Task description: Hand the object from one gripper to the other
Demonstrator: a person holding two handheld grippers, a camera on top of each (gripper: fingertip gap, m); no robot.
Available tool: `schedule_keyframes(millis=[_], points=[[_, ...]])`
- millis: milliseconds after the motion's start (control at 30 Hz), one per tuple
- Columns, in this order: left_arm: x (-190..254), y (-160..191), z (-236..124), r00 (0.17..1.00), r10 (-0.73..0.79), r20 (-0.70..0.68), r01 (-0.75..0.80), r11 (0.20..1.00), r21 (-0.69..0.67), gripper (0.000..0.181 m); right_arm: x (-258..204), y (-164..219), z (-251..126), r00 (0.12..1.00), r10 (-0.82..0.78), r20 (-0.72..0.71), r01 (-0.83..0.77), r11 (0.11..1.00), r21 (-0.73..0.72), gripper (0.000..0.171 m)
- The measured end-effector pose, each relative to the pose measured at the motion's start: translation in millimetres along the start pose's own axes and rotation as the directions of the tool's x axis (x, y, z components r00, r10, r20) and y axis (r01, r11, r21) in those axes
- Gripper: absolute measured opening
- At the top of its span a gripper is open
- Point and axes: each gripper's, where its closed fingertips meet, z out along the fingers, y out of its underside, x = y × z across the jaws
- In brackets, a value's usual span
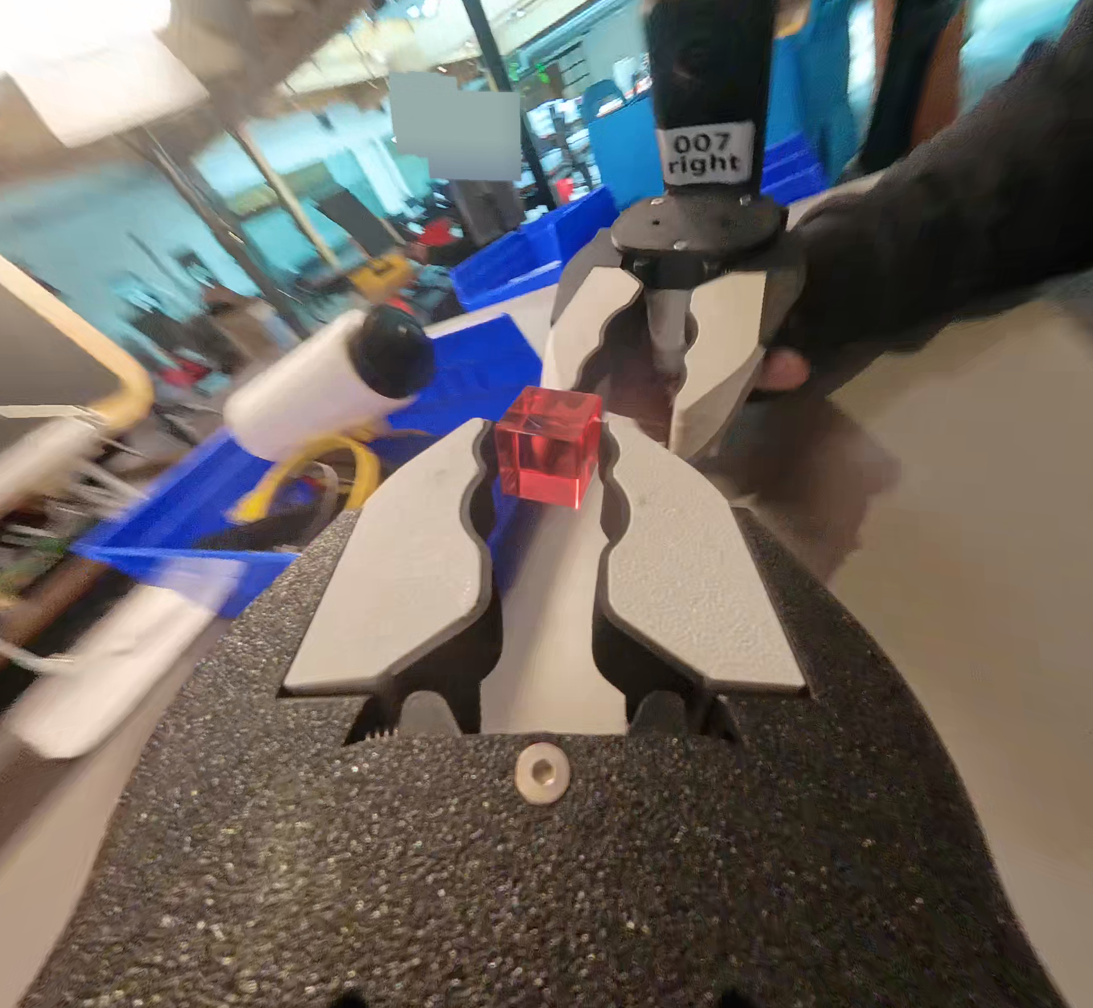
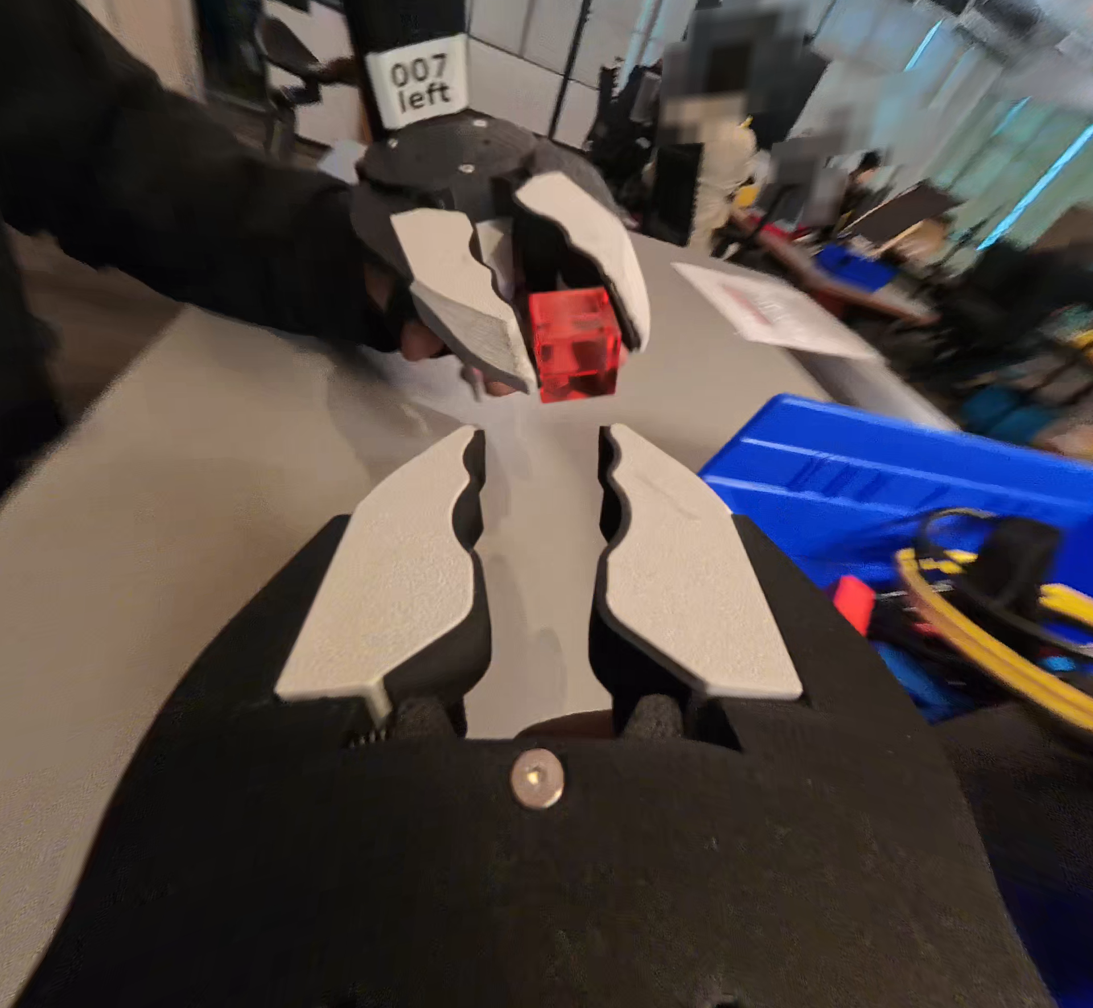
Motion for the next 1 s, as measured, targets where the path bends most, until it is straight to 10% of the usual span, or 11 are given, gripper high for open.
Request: schedule_keyframes(millis=[233, 433, 567, 800, 1000], points=[[13.2, -9.5, 0.3, 0.858, 0.495, 0.139, -0.499, 0.867, -0.002, 0.034, -8.7, -9.1, -1.1, 0.823, 0.499, 0.273, -0.514, 0.857, -0.017, 0.058], [27.1, -5.1, 5.4, 0.754, 0.643, 0.134, -0.646, 0.763, -0.022, 0.033, -23.4, -21.4, -2.0, 0.707, 0.581, 0.404, -0.621, 0.783, -0.037, 0.054], [23.1, 1.1, 7.9, 0.779, 0.615, 0.125, -0.613, 0.788, -0.056, 0.033, -15.7, -12.3, 1.8, 0.810, 0.502, 0.303, -0.526, 0.850, -0.004, 0.028], [15.2, 21.6, 12.7, 0.992, 0.120, -0.026, -0.122, 0.987, -0.102, 0.057, 11.7, -3.5, -2.3, 0.998, 0.023, -0.057, -0.021, 0.999, 0.024, 0.028], [12.3, 15.8, 8.5, 0.941, -0.312, -0.133, 0.302, 0.949, -0.092, 0.059, 14.1, -10.0, -3.5, 0.941, -0.267, -0.206, 0.264, 0.964, -0.039, 0.027]])
